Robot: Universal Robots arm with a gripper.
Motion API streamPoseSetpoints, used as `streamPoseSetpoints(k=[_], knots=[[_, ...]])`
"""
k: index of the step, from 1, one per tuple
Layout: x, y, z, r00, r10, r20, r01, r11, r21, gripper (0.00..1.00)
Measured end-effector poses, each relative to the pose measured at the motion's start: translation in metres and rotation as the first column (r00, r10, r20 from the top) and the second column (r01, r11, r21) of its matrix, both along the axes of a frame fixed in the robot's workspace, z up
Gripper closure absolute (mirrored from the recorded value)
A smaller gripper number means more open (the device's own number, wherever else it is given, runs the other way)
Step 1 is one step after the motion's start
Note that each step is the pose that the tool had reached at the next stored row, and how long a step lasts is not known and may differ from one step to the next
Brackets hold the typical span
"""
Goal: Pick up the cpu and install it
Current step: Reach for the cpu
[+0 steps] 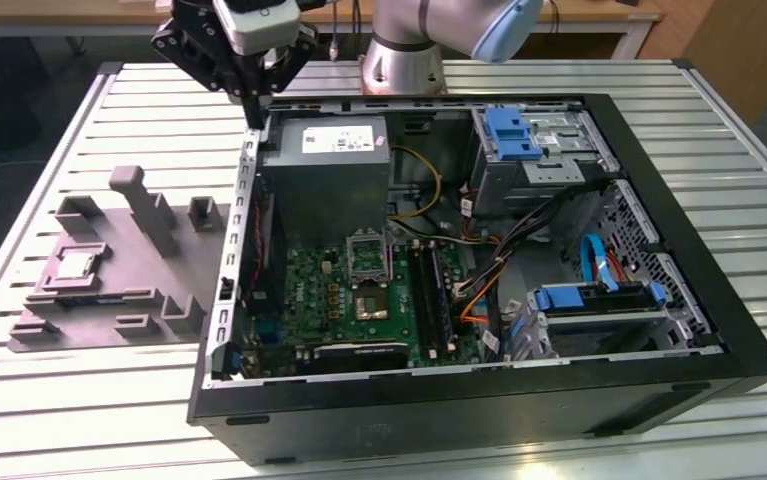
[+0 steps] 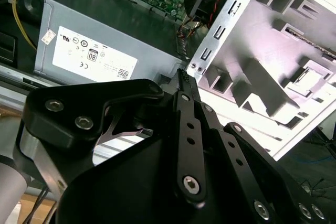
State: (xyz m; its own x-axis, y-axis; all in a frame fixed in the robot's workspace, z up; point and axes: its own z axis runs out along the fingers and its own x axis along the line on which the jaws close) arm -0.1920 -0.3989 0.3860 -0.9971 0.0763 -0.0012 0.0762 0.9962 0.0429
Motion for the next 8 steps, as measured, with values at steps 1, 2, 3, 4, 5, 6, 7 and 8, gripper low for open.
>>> streamPoseSetpoints(k=[1,2,3,4,5,6,7,8], knots=[[-0.0008,0.0,0.0,1.0,0.0,0.0,0.0,1.0,0.0001,0.89],[-0.0015,0.0,0.0,1.0,0.0,0.0,0.0,1.0,0.0001,0.89],[-0.002,0.0,-0.0001,1.0,0.0,0.0,0.0,1.0,0.0001,0.89],[-0.0026,0.0,-0.0001,1.0,0.0,0.0,0.0,1.0,0.0001,0.89],[-0.0032,0.0,-0.0001,1.0,0.0,0.0,0.0,1.0,0.0,0.89],[-0.0038,0.0,-0.0001,1.0,0.0,0.0,0.0,1.0,0.0,0.89],[-0.0044,0.0,-0.0002,1.0,0.0,0.0001,0.0,1.0,0.0001,0.89],[-0.005,0.0,-0.0001,1.0,0.0,0.0,0.0,1.0,0.0,0.89]])
